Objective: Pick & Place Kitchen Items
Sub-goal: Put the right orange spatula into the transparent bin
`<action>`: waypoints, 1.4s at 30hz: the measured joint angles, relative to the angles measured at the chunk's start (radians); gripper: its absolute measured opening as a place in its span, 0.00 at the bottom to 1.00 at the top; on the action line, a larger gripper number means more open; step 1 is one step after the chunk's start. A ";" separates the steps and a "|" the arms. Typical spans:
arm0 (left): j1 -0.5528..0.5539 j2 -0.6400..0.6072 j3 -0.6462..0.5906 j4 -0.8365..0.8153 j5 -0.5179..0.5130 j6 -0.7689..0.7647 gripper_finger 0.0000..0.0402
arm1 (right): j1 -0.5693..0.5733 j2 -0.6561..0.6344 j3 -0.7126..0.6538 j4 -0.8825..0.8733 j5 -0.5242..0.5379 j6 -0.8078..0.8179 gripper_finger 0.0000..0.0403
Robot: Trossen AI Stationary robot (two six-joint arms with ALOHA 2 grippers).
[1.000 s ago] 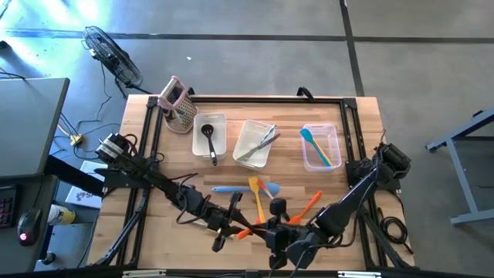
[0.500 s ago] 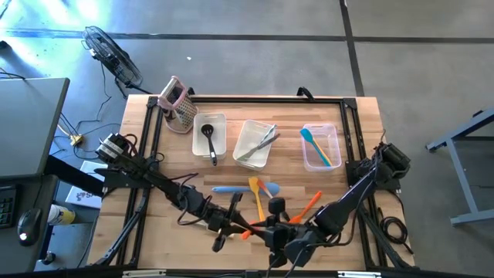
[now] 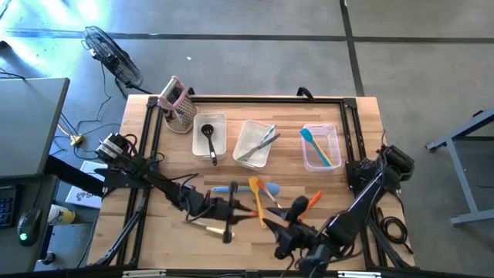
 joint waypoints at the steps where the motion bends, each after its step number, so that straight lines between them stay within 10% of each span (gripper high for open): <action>1: 0.001 0.000 0.000 -0.007 -0.030 -0.012 0.03 | 0.007 0.000 0.000 -0.018 0.009 0.000 0.43; 9: 0.000 -0.044 0.074 -0.491 -0.299 -0.099 0.03 | 0.053 0.000 0.000 -0.076 0.010 0.009 0.43; 21: -0.015 0.023 0.522 -1.633 -0.329 -0.085 0.03 | 0.060 0.000 0.000 -0.081 0.002 0.140 0.43; 42: -0.020 0.142 0.649 -1.726 -0.398 -0.051 0.04 | -0.117 -0.023 0.000 -0.305 -0.344 0.455 0.43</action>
